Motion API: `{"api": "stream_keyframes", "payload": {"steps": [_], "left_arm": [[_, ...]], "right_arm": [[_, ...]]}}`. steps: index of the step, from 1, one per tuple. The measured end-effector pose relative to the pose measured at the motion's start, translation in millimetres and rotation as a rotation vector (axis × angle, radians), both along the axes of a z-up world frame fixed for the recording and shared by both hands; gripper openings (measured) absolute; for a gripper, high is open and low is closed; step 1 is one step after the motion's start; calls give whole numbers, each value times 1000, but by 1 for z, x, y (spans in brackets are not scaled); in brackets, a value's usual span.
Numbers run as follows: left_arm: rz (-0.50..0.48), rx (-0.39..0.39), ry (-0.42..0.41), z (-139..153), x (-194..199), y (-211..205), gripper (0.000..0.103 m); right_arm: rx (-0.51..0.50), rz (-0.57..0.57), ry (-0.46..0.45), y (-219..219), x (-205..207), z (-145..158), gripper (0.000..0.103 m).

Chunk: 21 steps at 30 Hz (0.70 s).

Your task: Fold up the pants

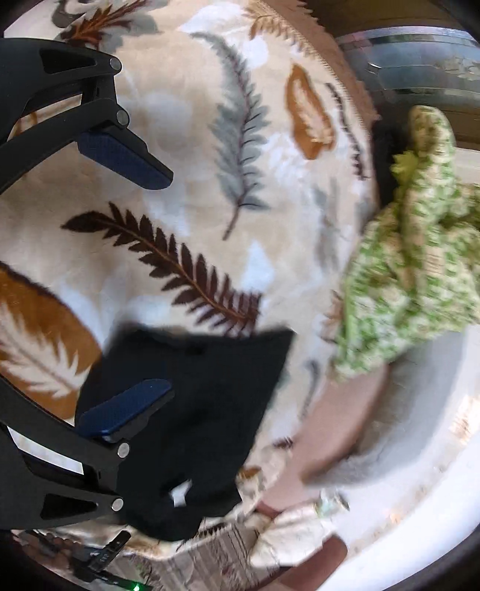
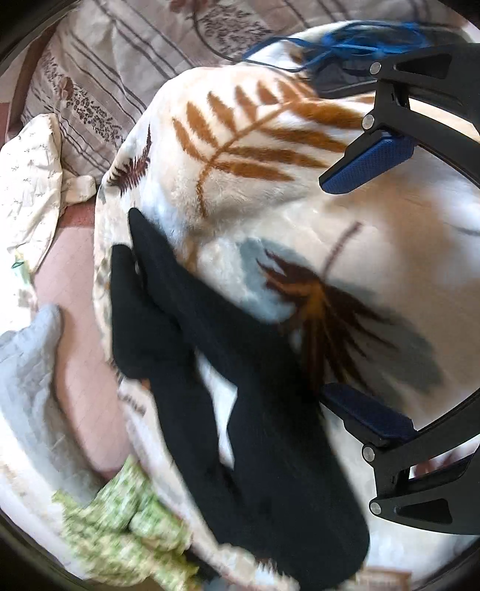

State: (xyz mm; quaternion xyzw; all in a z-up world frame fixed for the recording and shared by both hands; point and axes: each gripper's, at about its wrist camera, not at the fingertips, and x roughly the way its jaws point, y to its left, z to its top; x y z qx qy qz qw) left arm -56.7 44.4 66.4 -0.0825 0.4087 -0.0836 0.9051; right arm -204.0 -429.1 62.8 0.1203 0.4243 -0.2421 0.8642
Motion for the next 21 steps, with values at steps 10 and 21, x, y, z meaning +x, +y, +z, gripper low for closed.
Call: {"api": "stream_keyframes", "payload": {"steps": [10, 21], "left_arm": [[-75, 23, 95, -24, -10, -43, 103], [-110, 11, 145, -46, 6, -94, 52]], "right_arm": [[45, 29, -92, 15, 7, 15, 102], [142, -76, -143, -16, 20, 12, 102]]}}
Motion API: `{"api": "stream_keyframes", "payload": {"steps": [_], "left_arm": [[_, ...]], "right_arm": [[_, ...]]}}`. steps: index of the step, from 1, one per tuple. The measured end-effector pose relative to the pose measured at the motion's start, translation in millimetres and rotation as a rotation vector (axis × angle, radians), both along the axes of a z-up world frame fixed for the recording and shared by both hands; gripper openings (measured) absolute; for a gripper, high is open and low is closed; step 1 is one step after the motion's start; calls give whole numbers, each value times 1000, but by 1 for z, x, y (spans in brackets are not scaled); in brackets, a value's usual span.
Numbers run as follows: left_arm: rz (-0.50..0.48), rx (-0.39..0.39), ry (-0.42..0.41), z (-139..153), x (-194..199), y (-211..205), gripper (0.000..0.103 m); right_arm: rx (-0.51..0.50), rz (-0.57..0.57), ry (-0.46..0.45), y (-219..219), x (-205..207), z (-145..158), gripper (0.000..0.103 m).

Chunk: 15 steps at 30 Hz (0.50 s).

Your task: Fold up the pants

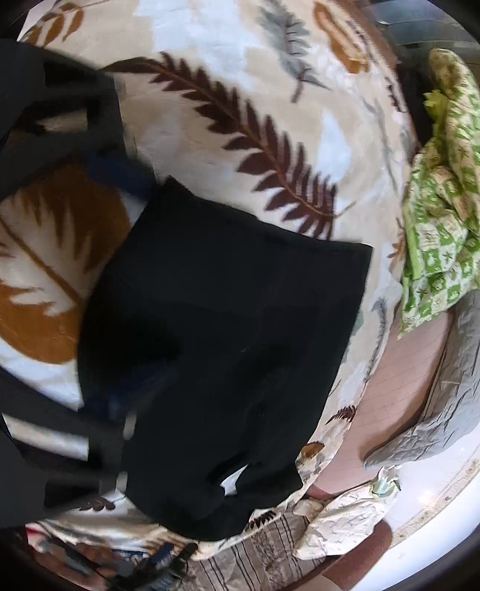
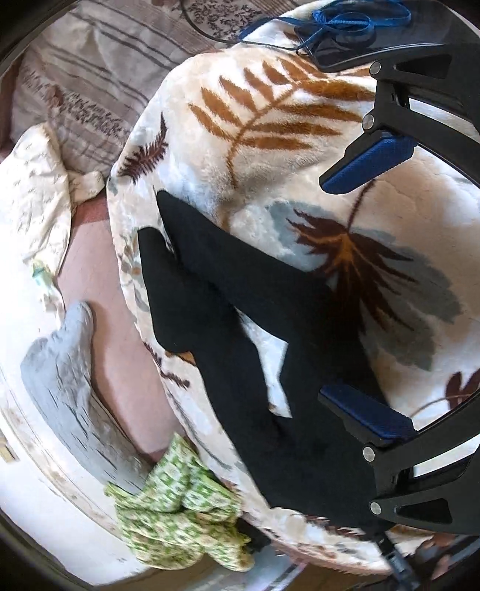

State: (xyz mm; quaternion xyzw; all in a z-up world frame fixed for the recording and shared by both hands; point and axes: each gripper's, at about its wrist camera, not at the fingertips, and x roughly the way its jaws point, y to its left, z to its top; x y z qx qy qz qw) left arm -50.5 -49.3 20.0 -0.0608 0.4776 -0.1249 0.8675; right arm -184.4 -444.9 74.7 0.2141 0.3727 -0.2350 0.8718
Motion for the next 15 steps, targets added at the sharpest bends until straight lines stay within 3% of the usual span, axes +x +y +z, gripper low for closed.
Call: {"api": "stream_keyframes", "payload": {"steps": [1, 4, 7, 9, 10, 12, 15], "left_arm": [[3, 20, -2, 1, 2, -1, 33], [6, -15, 10, 0, 7, 5, 28], [-13, -3, 6, -1, 8, 3, 28], [-28, 9, 0, 0, 9, 0, 29], [-35, 10, -1, 0, 9, 0, 36], [-46, -27, 7, -1, 10, -1, 49], [-52, -17, -3, 1, 9, -6, 47]], "right_arm": [[18, -20, -13, -8, 2, 1, 101], [42, -84, -26, -34, 13, 2, 101], [98, -118, -40, -62, 31, -7, 98], [145, -136, -37, -79, 43, -20, 75], [165, -129, -33, -84, 48, -26, 42], [199, -111, -33, -88, 52, -33, 9], [129, -94, -51, -78, 41, -21, 5]]}}
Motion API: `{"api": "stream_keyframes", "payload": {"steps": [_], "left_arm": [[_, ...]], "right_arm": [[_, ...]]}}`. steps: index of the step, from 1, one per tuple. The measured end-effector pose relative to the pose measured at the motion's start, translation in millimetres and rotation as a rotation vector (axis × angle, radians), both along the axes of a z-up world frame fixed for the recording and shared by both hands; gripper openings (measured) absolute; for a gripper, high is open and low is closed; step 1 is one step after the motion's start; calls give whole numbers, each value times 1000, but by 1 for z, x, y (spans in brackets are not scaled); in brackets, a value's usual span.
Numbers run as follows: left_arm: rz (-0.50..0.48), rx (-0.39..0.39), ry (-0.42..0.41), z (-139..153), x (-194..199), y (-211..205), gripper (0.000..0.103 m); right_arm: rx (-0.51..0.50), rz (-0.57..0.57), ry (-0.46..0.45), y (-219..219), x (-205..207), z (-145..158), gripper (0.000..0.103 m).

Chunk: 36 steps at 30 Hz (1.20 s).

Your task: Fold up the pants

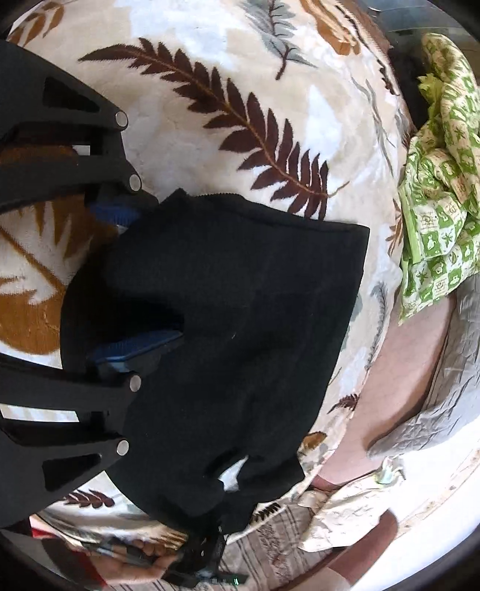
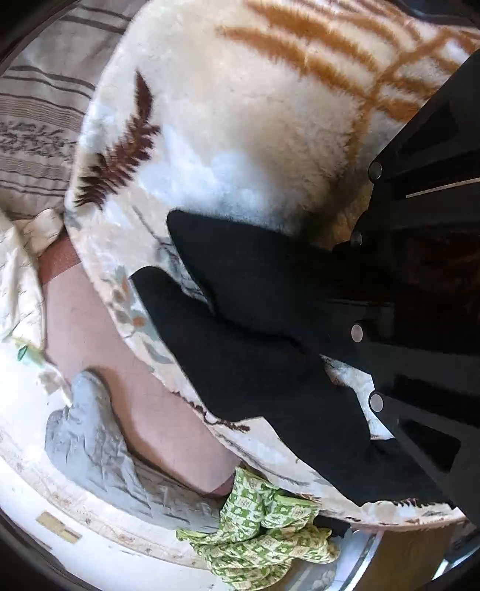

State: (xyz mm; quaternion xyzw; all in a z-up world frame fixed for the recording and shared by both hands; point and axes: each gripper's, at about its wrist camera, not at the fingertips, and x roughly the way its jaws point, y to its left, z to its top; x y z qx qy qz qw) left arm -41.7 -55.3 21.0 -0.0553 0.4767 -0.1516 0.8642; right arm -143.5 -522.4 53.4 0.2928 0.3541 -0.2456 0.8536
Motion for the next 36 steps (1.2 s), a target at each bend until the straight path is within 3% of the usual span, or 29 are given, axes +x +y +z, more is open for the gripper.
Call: {"api": "stream_keyframes", "payload": {"steps": [1, 2, 7, 11, 16, 19, 22, 24, 30, 33, 36], "left_arm": [[0, 2, -2, 1, 0, 0, 29], [2, 4, 1, 1, 0, 0, 18], [-25, -40, 11, 10, -1, 8, 11], [-37, -117, 23, 28, -4, 29, 10], [-74, -141, 11, 47, -16, 56, 11], [-72, -77, 0, 45, -23, 67, 11], [-82, -18, 44, 27, -23, 66, 14], [-82, 28, 63, 15, -25, 64, 18], [-54, 73, -13, 32, -34, 73, 36], [-17, 78, -84, 47, -40, 78, 37], [-14, 55, -112, 54, -38, 79, 39]], "right_arm": [[-37, 2, 3, 5, -5, 6, 5], [-66, 2, 6, 10, -10, 11, 5], [-65, -33, -21, 19, -45, 24, 5], [-56, -51, -28, 32, -70, 29, 5], [-27, -31, -45, 53, -101, 36, 5], [-21, -3, -26, 72, -118, 29, 5], [-30, 13, 116, 83, -125, 8, 13], [-25, -23, 165, 78, -136, 2, 24], [-105, -207, 113, 65, -181, 38, 34], [-100, -120, 37, 73, -171, 49, 36], [-105, 2, 59, 86, -143, 43, 43]]}}
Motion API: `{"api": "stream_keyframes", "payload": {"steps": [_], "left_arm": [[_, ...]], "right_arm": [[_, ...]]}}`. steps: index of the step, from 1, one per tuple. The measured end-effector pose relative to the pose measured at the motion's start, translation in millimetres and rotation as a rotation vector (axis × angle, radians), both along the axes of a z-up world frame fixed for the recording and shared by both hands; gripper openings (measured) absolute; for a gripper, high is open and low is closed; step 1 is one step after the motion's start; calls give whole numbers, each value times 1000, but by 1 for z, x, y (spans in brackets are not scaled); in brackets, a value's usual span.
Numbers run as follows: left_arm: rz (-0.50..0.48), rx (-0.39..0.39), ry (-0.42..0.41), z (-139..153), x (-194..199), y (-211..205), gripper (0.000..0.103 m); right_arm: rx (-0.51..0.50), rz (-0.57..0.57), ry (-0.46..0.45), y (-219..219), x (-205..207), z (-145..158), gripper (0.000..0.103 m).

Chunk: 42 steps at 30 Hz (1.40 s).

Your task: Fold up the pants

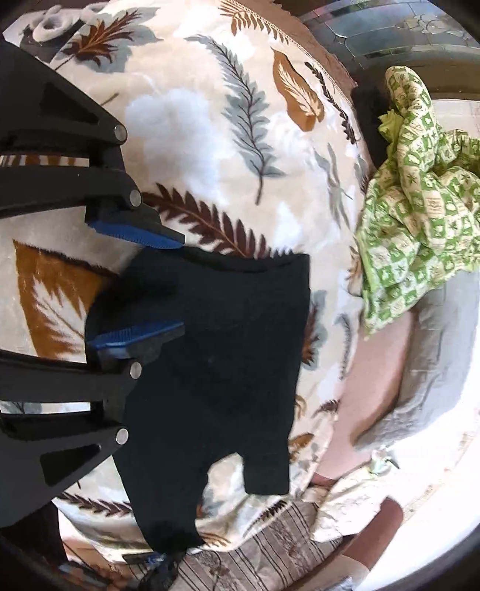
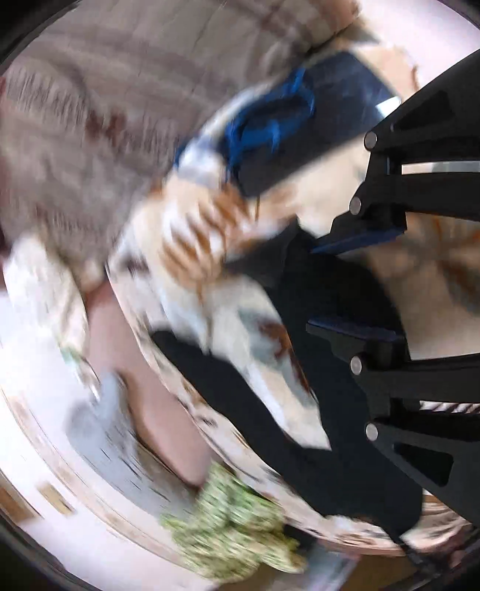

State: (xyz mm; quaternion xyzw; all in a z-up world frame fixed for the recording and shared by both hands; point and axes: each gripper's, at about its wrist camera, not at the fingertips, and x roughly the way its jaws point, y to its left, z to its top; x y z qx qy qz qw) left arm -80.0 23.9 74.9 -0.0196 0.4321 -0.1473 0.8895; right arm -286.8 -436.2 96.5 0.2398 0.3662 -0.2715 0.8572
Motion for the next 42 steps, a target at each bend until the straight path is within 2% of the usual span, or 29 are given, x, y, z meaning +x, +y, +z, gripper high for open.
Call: {"api": "stream_keyframes", "payload": {"steps": [2, 7, 10, 11, 13, 17, 19, 21, 25, 27, 36, 42], "left_arm": [[-20, -20, 11, -4, 4, -3, 39], [-49, 22, 78, -29, 9, -16, 41], [-56, 44, 129, -46, 13, -24, 49], [-52, 57, 108, -46, 12, -27, 51], [-60, 64, 102, -44, 12, -30, 60], [-41, 18, 129, -36, 26, -24, 65], [-18, 0, 119, -27, 41, -18, 77], [1, -7, 93, -20, 55, -14, 82], [44, 4, 77, -13, 96, -9, 83], [20, 9, 76, -13, 112, -12, 83], [-238, 69, 86, -23, 172, -48, 83], [-319, 172, 107, -43, 198, -68, 83]], "right_arm": [[0, 60, 30, 8, 20, -9, 43], [35, 186, 94, 28, 57, -38, 43], [9, 226, 130, 38, 67, -53, 53], [-16, 239, 135, 42, 70, -53, 57], [-36, 253, 165, 48, 77, -50, 60], [-4, 283, 99, 47, 91, -35, 60], [-24, 309, 94, 49, 107, -27, 60], [-52, 343, 85, 51, 126, -21, 62], [-91, 399, 38, 50, 169, -11, 68], [-111, 428, 39, 48, 193, -9, 73], [-226, 653, 129, 52, 290, -19, 77], [-293, 839, 217, 69, 340, -48, 77]]}}
